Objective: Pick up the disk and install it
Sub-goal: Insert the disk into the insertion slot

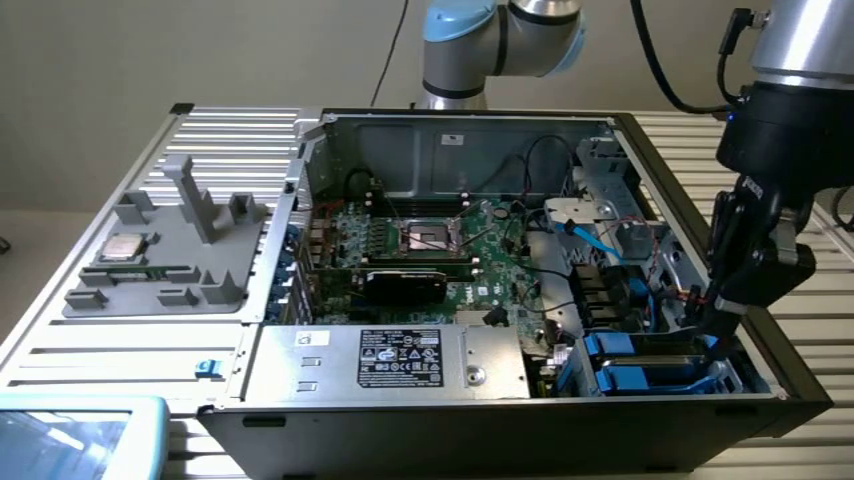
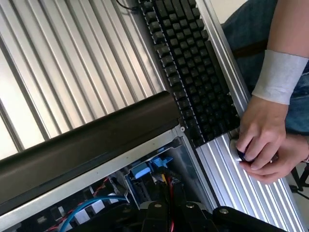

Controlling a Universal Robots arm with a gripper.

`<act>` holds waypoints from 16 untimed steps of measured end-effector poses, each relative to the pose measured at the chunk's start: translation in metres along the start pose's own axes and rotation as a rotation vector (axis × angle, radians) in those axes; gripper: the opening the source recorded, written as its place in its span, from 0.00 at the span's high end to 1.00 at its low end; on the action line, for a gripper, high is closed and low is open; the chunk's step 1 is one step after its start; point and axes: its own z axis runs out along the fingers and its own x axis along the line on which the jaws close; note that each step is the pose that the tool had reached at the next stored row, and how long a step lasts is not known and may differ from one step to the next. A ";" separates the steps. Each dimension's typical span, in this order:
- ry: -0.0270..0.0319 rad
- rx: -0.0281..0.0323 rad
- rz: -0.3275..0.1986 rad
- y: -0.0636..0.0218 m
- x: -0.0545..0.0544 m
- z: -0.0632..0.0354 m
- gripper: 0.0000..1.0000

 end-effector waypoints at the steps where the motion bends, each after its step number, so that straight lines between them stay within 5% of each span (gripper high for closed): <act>1: -0.0100 -0.0046 0.001 -0.0005 0.001 -0.0004 0.85; 3: -0.0350 -0.0162 0.002 -0.0016 0.003 -0.0013 0.85; 7: -0.1000 -0.0466 0.005 -0.0033 0.007 -0.0027 0.85; 8: -0.1115 -0.0520 0.005 -0.0036 0.007 -0.0030 0.85; 16: -0.1221 -0.0559 0.007 -0.0043 0.009 -0.0016 0.85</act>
